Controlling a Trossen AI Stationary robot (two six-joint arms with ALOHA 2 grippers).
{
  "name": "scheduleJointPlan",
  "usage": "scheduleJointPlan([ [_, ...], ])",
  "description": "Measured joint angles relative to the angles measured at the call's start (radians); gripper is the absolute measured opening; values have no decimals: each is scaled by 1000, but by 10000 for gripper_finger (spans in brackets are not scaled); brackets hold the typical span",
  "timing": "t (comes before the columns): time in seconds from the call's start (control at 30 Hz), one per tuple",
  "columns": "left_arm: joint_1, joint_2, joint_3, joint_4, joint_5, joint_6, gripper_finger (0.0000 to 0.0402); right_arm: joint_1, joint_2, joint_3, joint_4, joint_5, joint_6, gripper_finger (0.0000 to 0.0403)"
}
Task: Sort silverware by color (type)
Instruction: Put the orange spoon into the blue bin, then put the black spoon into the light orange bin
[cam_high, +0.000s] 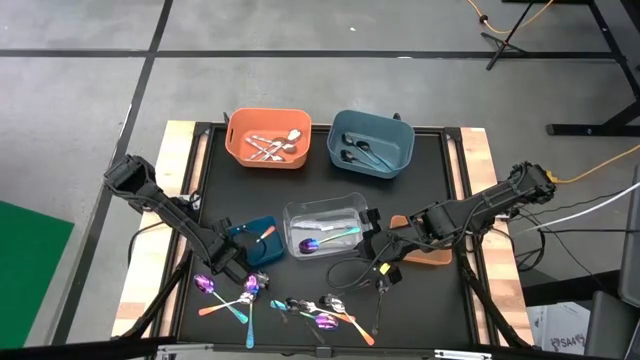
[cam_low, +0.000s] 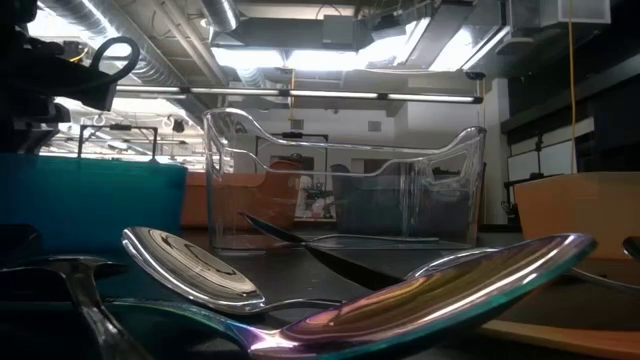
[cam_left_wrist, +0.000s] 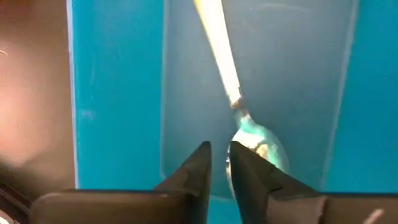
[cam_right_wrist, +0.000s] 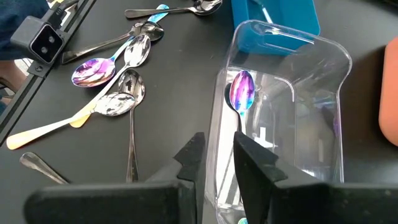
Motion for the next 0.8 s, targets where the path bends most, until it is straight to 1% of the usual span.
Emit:
scheduleJointPlan([
  [0.13,0,0,0,0,0,0,80,1,0,0,0,0,0,72],
  [0.3,0,0,0,11,0,-1,84,1,0,0,-4,-11,48,72],
  [0.4,0,0,0,16,0,-7,84,5,0,0,-16,-55,73,72],
  [0.47,0,0,0,18,0,-23,84,20,0,0,-34,-72,90,72],
  [0.67,-1,0,23,14,-8,-25,85,105,0,0,-88,-77,164,72],
  [0.8,-1,0,60,13,-24,13,85,177,0,0,-110,-53,243,72],
])
